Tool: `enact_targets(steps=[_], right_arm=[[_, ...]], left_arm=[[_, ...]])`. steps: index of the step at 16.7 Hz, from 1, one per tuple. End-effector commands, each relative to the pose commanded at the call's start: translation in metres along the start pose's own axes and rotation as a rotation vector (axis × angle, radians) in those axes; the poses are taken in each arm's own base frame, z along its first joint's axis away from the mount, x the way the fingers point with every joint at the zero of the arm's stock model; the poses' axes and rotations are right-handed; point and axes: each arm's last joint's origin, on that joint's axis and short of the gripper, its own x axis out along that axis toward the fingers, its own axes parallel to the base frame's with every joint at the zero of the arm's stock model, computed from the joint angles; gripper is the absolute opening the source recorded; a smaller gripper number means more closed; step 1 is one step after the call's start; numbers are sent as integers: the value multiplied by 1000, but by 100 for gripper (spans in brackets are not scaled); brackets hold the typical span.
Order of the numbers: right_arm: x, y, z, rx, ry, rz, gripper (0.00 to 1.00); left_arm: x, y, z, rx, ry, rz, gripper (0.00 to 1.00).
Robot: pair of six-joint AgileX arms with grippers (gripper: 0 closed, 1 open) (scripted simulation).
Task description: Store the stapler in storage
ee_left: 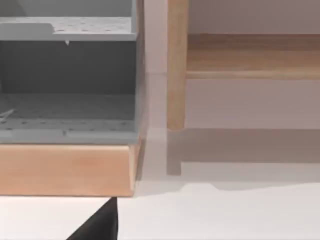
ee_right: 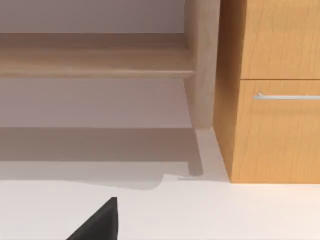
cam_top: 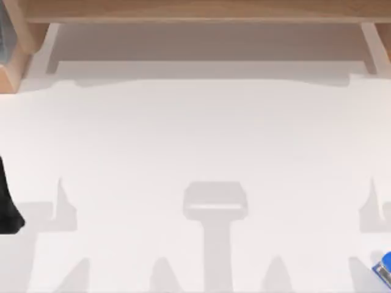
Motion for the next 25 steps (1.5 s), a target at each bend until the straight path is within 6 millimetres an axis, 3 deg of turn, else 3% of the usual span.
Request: enact_targets(steps=[4,9,12,16,20,25], right_arm=[[1,0,6,-27,-10,6,100],[16,-4,49,-240,-53,18,100],[46,-12,80,-436,-64,8,100],[114,-37,103,-736,-54,-13,100],[195,-79,84,-1032,-25,-23,100],[268,-138,10,-1341,7,-16,100]], left_arm=[[0,0,0,0,0,0,100],[0,0,0,0,0,0,100],[0,0,0,0,0,0,100],[0,0,0,0,0,0,100],[0,0,0,0,0,0,100],[0,0,0,0,0,0,100]])
